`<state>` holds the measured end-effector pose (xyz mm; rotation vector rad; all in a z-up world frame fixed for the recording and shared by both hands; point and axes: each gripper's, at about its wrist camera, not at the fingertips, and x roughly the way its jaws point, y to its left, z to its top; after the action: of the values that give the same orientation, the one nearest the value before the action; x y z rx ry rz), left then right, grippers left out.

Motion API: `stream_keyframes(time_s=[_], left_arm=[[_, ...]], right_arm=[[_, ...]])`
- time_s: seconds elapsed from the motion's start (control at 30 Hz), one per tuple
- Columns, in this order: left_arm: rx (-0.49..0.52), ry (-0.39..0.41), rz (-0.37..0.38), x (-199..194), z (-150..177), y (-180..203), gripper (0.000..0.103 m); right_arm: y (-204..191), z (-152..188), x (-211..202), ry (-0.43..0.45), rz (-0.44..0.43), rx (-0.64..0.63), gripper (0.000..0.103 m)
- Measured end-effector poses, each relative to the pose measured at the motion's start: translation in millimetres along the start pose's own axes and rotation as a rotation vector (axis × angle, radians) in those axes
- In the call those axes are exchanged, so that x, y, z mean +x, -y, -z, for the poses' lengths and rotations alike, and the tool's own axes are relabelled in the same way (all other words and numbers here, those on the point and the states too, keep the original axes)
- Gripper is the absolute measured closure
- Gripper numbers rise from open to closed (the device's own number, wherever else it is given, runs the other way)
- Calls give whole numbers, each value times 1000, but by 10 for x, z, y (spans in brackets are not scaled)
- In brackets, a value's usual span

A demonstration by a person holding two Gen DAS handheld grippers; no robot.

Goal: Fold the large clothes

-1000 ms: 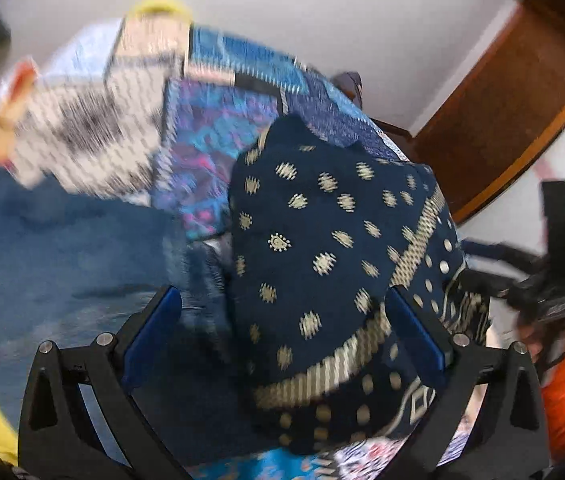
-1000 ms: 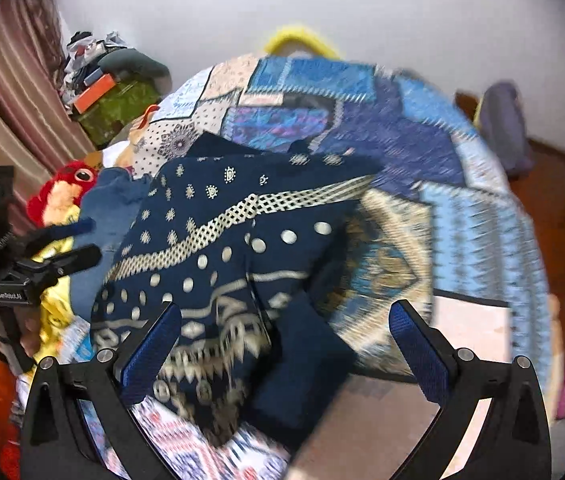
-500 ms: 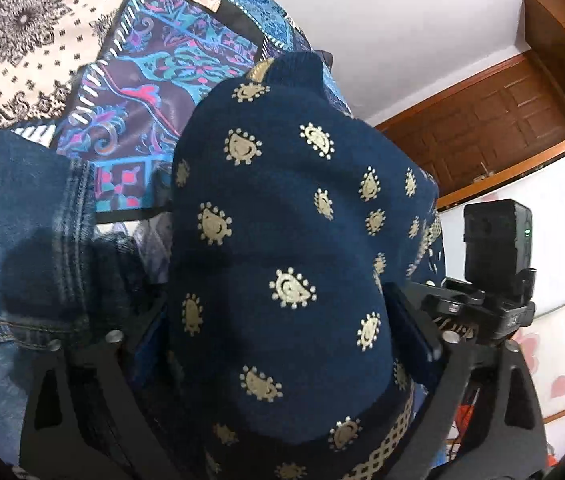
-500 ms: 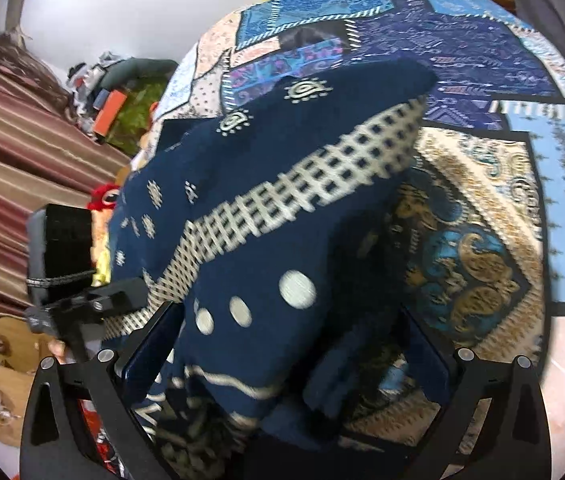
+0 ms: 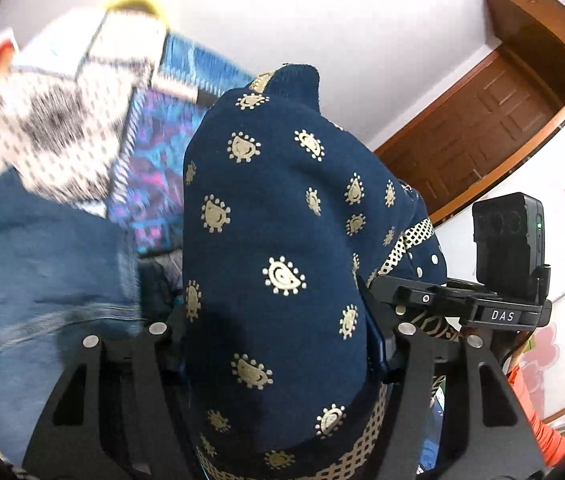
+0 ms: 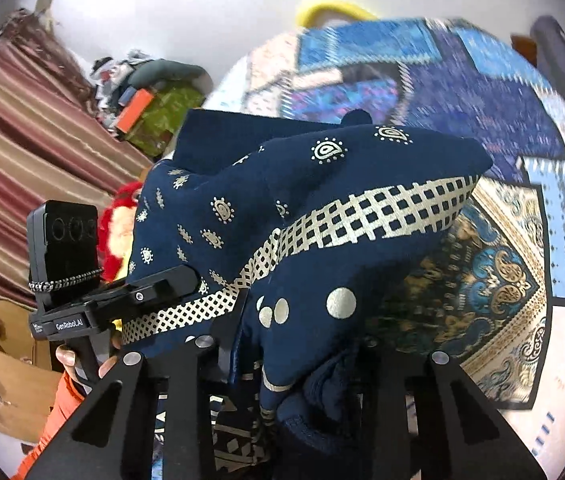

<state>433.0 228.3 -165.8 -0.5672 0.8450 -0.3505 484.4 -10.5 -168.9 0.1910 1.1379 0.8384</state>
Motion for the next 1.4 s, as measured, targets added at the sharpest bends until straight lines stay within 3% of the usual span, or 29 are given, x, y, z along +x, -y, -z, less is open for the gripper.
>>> stream_keyframes(time_s=[0.27, 0.57, 0.73, 0.93, 1.0, 1.07, 1.17, 1.3, 1.4], left_arm=[[11, 95, -56, -996, -68, -83, 39], [-115, 88, -139, -1392, 94, -903, 39], [-167, 62, -178, -1240, 191, -1414, 39], [-252, 12, -171, -889, 369, -1956, 39], [-275, 29, -162, -849, 400, -2051, 36], [-286, 28, -124, -867, 416, -2085, 34], [-262, 5, -140, -947, 439, -2042, 34], [-179, 22, -242, -1157, 453, -1806, 34], [-62, 60, -390, -1365, 475, -1506, 34]], right_arm=[[-948, -77, -189, 60, -36, -110, 73], [-1559, -90, 604, -25, -119, -161, 73], [-1570, -68, 1248, -104, -132, -137, 73], [-1371, -97, 1913, -172, -60, -131, 73], [-1255, -108, 2073, -193, -39, -125, 73], [-1145, -109, 2183, -203, -41, -97, 66], [-1037, -113, 2172, -211, -26, -103, 46], [-1023, -49, 1950, -196, 30, -161, 42], [-1141, 5, 1636, -127, 107, -226, 42]])
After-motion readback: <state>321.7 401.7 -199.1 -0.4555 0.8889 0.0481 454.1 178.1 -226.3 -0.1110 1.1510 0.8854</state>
